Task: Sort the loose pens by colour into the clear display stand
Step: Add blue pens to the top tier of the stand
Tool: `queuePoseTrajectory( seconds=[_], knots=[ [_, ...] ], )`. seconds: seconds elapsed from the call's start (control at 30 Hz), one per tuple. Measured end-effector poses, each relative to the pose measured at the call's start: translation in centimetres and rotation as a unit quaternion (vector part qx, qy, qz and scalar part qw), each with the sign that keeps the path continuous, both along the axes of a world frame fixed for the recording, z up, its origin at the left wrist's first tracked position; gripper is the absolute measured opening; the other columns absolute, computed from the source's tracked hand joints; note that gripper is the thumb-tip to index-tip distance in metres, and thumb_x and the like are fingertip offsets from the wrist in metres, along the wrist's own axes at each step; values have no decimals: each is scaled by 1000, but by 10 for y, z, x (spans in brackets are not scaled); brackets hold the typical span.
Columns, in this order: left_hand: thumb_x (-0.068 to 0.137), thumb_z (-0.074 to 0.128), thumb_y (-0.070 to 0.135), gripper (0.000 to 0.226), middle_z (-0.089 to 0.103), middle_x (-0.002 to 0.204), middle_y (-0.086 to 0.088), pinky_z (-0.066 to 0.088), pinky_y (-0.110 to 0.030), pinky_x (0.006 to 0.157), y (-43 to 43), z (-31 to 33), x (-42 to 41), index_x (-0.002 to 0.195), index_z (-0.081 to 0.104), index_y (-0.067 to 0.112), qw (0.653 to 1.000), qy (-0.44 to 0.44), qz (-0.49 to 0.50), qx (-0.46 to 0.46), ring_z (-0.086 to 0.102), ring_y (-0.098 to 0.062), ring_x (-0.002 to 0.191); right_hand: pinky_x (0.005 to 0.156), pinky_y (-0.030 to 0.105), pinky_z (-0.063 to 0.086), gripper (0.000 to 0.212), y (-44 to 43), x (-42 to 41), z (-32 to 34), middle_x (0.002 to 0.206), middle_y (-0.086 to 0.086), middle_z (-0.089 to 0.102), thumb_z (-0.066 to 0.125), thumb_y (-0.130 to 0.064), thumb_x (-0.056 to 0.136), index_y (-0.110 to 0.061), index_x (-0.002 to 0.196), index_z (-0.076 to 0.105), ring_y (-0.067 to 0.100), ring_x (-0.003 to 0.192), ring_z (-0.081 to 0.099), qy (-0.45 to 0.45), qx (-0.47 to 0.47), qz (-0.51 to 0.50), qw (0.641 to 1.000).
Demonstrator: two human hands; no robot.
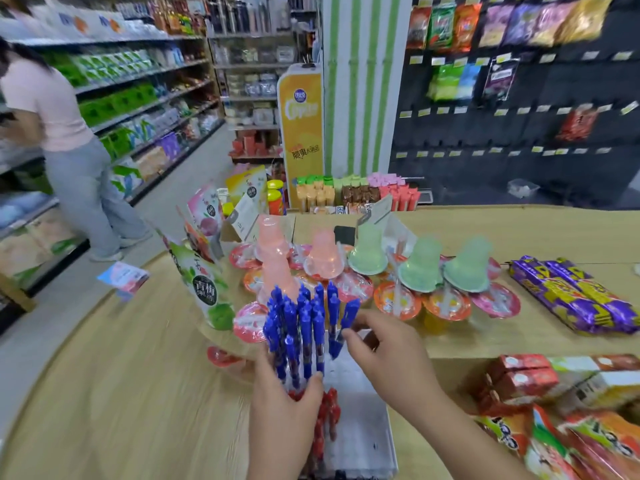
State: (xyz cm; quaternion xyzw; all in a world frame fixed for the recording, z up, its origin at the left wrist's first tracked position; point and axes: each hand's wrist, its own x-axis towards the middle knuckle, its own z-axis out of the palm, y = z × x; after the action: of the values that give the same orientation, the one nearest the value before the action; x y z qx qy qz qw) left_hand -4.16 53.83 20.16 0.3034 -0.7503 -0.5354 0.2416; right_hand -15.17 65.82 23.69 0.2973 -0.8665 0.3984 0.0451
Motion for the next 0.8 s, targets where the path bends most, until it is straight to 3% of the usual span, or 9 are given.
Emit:
queuePoseTrajectory(
  seconds=[0.1, 0.2, 0.27, 0.4, 0.57, 0.67, 0.8],
  knots=[
    [78, 77, 7, 76, 65, 111, 23, 38, 4, 66, -1, 3, 0, 137, 42, 39, 1000, -5, -10, -6, 56, 24, 91, 58, 24, 45, 20, -4, -3, 0, 70, -28, 54, 62, -36, 89, -43, 75, 50, 3, 65, 55, 5, 42, 11, 999],
    [78, 77, 12, 73, 65, 108, 21, 39, 2, 65, -1, 5, 2, 137, 43, 39, 1000, -19, -17, -14, 56, 22, 89, 57, 21, 41, 4, -7, -3, -1, 76, -29, 55, 57, -42, 90, -40, 87, 59, -2, 66, 53, -6, 98, 31, 995],
    [78, 76, 13, 69, 65, 106, 20, 39, 1, 64, -2, 4, 3, 134, 44, 40, 1000, -19, -22, -12, 56, 20, 89, 57, 20, 39, 10, -9, -1, -1, 79, -27, 54, 55, -44, 91, -38, 95, 62, -2, 64, 51, -5, 123, 34, 992],
    [79, 75, 15, 66, 65, 106, 19, 39, 1, 65, -3, 5, 3, 133, 45, 39, 999, -29, -27, -10, 56, 18, 92, 63, 27, 48, 20, -14, -4, 3, 93, -20, 66, 53, -44, 92, -33, 101, 66, 2, 72, 56, 5, 152, 35, 988],
    [82, 74, 18, 56, 66, 104, 19, 42, -4, 62, -7, 9, 6, 127, 49, 39, 998, -41, -45, -10, 58, 15, 91, 62, 23, 49, 20, -12, -2, 7, 97, -20, 67, 52, -46, 91, -36, 101, 66, -2, 72, 54, -1, 173, 40, 984],
    [83, 73, 20, 46, 66, 100, 24, 40, -9, 64, -9, 13, 9, 120, 53, 40, 998, -37, -49, -9, 59, 16, 90, 67, 25, 51, 22, -6, 1, 5, 97, -20, 67, 54, -47, 90, -35, 105, 66, -3, 74, 54, -15, 157, 23, 987],
    [84, 73, 19, 50, 54, 103, 47, 37, -12, 75, -6, 18, 23, 114, 45, 48, 999, -16, -40, -21, 49, 28, 97, 69, 23, 50, 26, 10, 11, 0, 97, -22, 66, 58, -46, 89, -34, 111, 65, -2, 73, 57, -37, 123, 2, 992]
  ],
)
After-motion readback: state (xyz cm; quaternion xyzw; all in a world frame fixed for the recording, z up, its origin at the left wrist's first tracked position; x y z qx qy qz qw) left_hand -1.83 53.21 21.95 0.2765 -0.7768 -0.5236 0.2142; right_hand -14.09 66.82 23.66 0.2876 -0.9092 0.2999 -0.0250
